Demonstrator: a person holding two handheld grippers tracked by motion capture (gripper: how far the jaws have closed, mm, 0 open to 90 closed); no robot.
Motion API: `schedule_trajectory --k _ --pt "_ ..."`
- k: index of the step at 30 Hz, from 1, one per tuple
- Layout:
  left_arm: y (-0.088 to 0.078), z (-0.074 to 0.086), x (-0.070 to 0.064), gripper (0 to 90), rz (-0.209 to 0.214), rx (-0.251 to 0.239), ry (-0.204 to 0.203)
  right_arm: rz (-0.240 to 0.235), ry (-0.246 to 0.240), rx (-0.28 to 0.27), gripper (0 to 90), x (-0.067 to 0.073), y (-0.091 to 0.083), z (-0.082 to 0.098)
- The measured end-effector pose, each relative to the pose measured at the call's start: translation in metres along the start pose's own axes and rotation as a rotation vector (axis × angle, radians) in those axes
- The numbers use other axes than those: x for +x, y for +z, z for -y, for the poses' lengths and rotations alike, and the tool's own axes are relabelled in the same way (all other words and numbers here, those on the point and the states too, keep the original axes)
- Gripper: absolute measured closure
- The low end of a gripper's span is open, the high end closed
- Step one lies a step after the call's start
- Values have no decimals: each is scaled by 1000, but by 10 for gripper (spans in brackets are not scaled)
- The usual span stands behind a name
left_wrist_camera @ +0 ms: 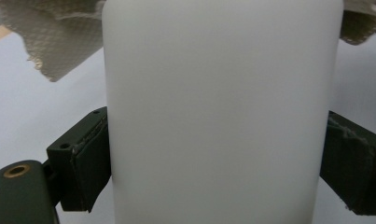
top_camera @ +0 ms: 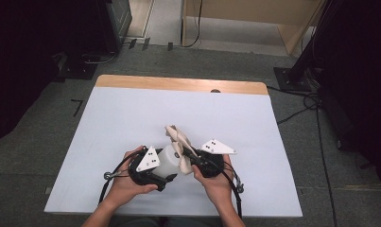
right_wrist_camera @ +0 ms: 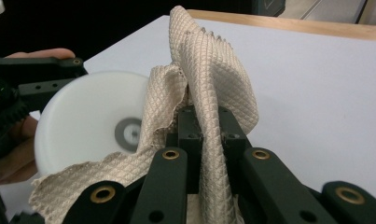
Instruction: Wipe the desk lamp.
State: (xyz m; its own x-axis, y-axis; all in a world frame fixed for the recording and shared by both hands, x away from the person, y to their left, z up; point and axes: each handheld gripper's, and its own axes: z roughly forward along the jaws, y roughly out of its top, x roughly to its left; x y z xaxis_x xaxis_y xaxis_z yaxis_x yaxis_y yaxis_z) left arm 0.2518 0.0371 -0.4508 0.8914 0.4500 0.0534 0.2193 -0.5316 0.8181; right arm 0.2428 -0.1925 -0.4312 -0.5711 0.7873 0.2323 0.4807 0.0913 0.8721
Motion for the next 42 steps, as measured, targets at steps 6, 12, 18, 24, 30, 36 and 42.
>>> schedule_trajectory --k 6,12,18,24,30,36,42 --pt "3 -2 -1 84 -20 3 -25 -73 -9 -20 840 8 -11 -2" --pt "7 -5 -14 84 -63 20 51 -117 -21 -68 840 23 -12 -13" --pt "7 -5 -15 84 -67 18 75 -86 -2 -76 840 16 -2 -12" --pt "4 -3 -5 84 -32 11 9 -23 27 -38 840 0 4 -1" --pt "3 -2 5 84 -6 7 -89 -58 15 -26 840 3 -7 0" --pt "7 -5 -6 84 -44 23 -22 -118 11 -52 840 17 -12 -9" --pt "8 -6 -13 84 -63 25 53 -122 42 -93 839 18 -7 -10"
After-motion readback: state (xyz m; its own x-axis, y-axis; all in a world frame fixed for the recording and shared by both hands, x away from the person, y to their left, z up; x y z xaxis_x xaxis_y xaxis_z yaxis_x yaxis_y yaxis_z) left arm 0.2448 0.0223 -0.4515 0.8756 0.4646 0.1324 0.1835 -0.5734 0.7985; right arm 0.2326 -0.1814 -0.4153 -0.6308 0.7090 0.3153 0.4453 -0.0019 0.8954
